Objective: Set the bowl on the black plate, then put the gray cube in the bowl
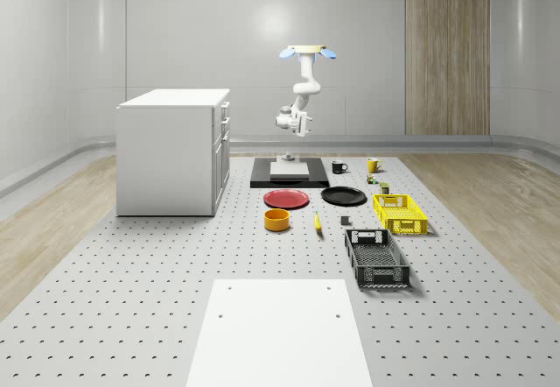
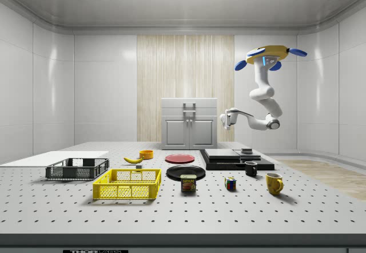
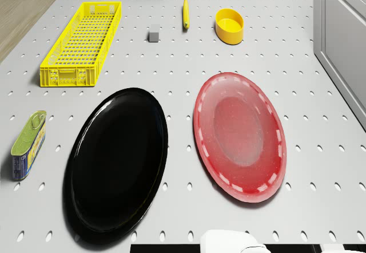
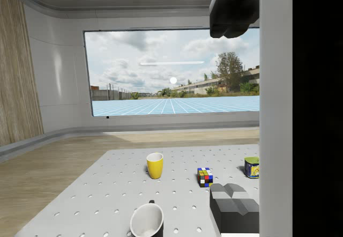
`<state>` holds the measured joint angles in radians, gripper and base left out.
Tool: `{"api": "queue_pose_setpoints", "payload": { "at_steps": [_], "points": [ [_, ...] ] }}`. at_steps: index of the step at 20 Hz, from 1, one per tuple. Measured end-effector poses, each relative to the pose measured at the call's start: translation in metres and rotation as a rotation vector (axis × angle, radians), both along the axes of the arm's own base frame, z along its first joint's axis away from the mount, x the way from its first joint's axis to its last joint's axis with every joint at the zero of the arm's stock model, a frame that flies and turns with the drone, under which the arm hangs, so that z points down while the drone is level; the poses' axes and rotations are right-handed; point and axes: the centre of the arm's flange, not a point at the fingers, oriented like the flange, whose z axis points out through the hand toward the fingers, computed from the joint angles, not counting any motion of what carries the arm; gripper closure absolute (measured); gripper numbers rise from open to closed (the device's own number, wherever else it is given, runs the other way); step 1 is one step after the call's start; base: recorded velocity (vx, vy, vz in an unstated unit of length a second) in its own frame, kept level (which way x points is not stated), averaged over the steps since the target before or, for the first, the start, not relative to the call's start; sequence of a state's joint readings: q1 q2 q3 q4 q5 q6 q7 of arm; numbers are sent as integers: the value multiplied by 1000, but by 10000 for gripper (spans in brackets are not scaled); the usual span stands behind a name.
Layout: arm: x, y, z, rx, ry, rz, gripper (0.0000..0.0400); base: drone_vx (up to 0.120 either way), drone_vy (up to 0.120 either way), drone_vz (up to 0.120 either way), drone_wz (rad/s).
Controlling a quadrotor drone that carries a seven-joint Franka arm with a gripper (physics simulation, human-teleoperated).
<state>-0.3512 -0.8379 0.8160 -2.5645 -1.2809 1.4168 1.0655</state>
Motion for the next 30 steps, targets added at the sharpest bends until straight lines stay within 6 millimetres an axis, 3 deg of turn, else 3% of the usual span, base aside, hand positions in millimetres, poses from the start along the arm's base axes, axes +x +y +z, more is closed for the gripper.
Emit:
{"api": "queue_pose_setpoints", "payload": {
  "at_steps": [2,5,10,19,24,30],
  "points": [
    [1,-15,-27,-310,0,-12,0,120,0,-120,0],
    [2,-41,-51,-667,1,-24,0,120,0,-120,0],
    [2,-70,-64,-997,5,-33,0,120,0,-88,0],
    [2,-88,-67,-1185,9,-36,0,120,0,0,0],
    [2,-91,-67,-1212,10,-36,0,120,-112,0,0],
    [2,-92,-67,-1224,10,-36,0,120,-120,-120,0]
  ]
}}
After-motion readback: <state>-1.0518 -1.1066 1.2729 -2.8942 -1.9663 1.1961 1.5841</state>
